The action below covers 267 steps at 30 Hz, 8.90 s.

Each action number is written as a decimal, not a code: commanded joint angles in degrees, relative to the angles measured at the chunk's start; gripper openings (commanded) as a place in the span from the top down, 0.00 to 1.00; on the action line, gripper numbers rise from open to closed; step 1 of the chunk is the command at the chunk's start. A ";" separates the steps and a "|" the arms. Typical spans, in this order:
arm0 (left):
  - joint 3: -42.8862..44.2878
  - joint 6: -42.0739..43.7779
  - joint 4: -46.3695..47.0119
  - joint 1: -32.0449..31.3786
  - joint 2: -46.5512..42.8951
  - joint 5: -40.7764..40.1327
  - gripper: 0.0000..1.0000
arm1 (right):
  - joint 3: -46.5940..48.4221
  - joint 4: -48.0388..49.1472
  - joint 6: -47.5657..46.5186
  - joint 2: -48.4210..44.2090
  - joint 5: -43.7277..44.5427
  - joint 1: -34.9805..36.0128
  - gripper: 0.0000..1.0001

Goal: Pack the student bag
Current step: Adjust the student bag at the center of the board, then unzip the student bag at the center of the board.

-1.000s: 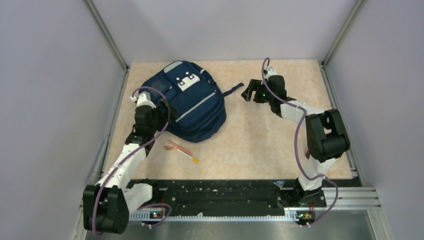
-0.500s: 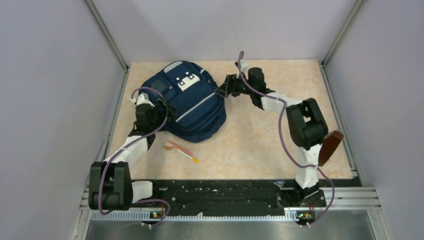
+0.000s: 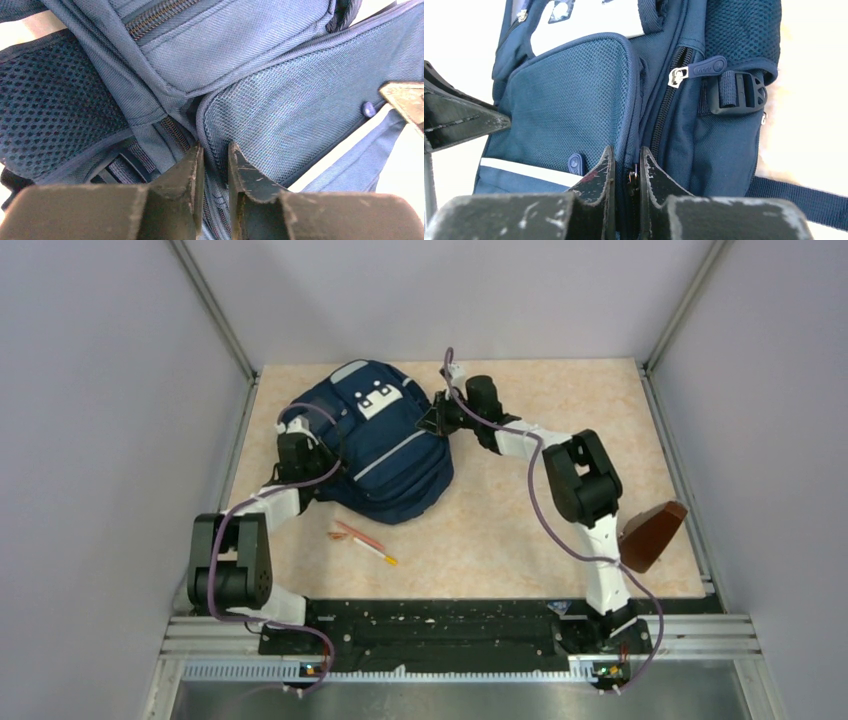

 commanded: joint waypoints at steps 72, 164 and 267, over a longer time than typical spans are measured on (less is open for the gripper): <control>10.50 32.96 -7.53 -34.11 -6.50 -17.05 0.23 | -56.39 21.76 -28.15 -40.00 0.63 -6.97 0.69; -15.41 48.48 4.30 -43.33 -34.82 -23.25 0.31 | -53.67 -6.11 -2.26 -49.27 18.72 7.69 1.00; -2.68 1.13 15.19 -27.73 -2.54 -7.49 0.35 | -55.77 -13.92 0.00 -53.09 23.59 1.22 1.00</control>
